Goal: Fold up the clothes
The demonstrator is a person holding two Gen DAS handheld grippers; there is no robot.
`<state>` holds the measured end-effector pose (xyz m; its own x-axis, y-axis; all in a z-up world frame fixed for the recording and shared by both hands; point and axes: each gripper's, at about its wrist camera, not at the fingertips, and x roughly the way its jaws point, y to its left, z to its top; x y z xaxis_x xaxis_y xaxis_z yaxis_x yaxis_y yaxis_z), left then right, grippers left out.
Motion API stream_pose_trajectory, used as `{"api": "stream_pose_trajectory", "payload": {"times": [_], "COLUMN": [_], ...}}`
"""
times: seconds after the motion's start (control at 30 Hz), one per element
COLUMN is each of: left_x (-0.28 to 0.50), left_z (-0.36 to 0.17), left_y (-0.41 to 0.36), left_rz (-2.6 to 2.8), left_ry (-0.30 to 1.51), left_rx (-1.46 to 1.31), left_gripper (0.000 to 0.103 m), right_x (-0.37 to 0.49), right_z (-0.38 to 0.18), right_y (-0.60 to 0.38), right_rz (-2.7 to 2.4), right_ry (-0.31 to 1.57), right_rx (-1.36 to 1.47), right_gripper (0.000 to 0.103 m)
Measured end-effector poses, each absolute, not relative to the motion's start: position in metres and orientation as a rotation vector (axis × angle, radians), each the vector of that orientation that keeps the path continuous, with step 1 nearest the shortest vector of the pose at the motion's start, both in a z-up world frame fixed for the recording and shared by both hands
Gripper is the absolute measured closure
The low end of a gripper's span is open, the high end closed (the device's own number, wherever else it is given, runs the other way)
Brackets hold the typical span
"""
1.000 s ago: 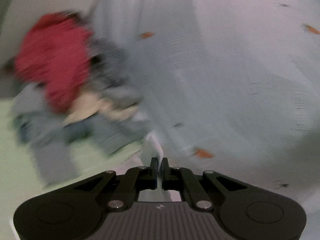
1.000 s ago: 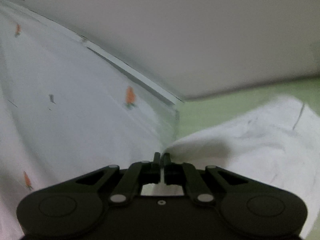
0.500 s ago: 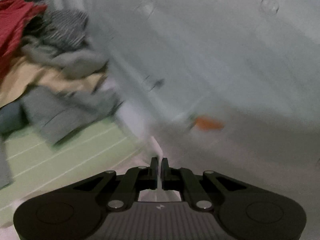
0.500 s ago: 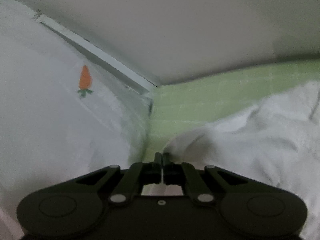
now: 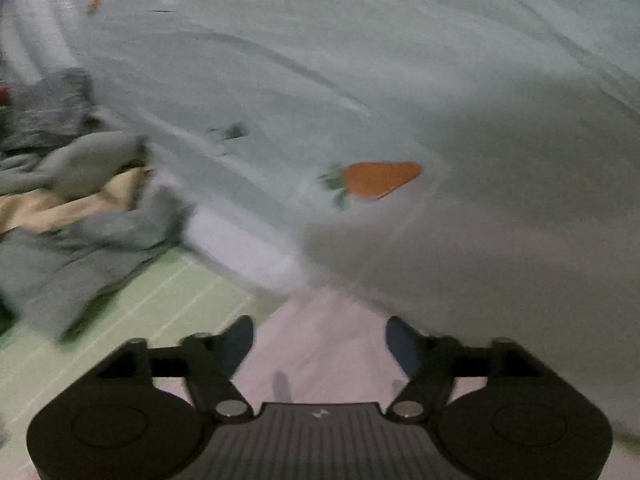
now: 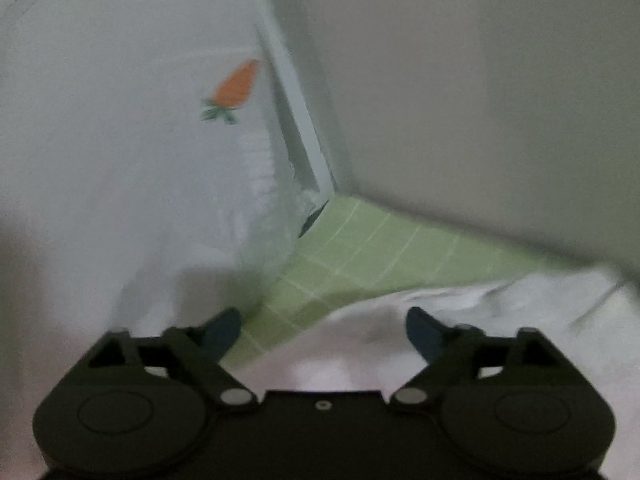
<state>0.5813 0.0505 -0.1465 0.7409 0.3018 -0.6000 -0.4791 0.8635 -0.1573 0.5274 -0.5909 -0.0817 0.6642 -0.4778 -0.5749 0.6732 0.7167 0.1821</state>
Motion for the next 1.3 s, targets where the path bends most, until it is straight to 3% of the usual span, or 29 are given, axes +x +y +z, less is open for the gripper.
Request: {"api": "stream_pose_trajectory", "payload": {"times": [0.13, 0.3, 0.5, 0.63, 0.67, 0.7, 0.73, 0.77, 0.8, 0.83, 0.9, 1.07, 1.3], "left_x": [0.513, 0.445, 0.44, 0.461, 0.467, 0.471, 0.473, 0.475, 0.476, 0.472, 0.462, 0.406, 0.237], "left_z": [-0.143, -0.153, -0.184, -0.186, -0.187, -0.187, -0.186, -0.185, -0.184, -0.184, -0.182, -0.173, -0.171], "left_y": [0.073, 0.102, 0.113, 0.106, 0.105, 0.104, 0.104, 0.104, 0.105, 0.108, 0.112, 0.118, 0.091], "left_rz": [0.535, 0.611, 0.561, 0.562, 0.555, 0.555, 0.562, 0.569, 0.569, 0.557, 0.559, 0.557, 0.602], "left_ry": [0.634, 0.68, 0.701, 0.679, 0.68, 0.683, 0.691, 0.698, 0.701, 0.692, 0.69, 0.695, 0.719], "left_rx": [-0.396, -0.58, -0.77, -0.678, -0.652, -0.634, -0.62, -0.606, -0.604, -0.633, -0.664, -0.689, -0.751], "left_gripper": [0.021, 0.015, 0.015, 0.017, 0.02, 0.033, 0.058, 0.071, 0.087, 0.088, 0.092, 0.094, 0.094], "right_x": [0.478, 0.396, 0.361, 0.363, 0.367, 0.368, 0.368, 0.365, 0.36, 0.356, 0.349, 0.339, 0.304], "right_z": [-0.084, -0.099, -0.138, -0.141, -0.139, -0.138, -0.137, -0.135, -0.135, -0.136, -0.133, -0.118, -0.11], "right_y": [-0.556, -0.548, -0.561, -0.56, -0.56, -0.561, -0.562, -0.565, -0.568, -0.571, -0.572, -0.579, -0.599], "right_rz": [-0.713, -0.8, -0.77, -0.72, -0.712, -0.71, -0.71, -0.709, -0.697, -0.679, -0.647, -0.601, -0.58], "right_ry": [0.598, 0.646, 0.633, 0.603, 0.613, 0.618, 0.621, 0.62, 0.605, 0.582, 0.564, 0.542, 0.564], "right_rx": [0.266, 0.473, 0.857, 0.924, 0.913, 0.917, 0.93, 0.949, 0.98, 1.011, 1.005, 0.934, 0.863], "right_gripper": [0.005, 0.002, 0.003, 0.004, 0.009, 0.018, 0.026, 0.043, 0.05, 0.055, 0.079, 0.087, 0.093]}}
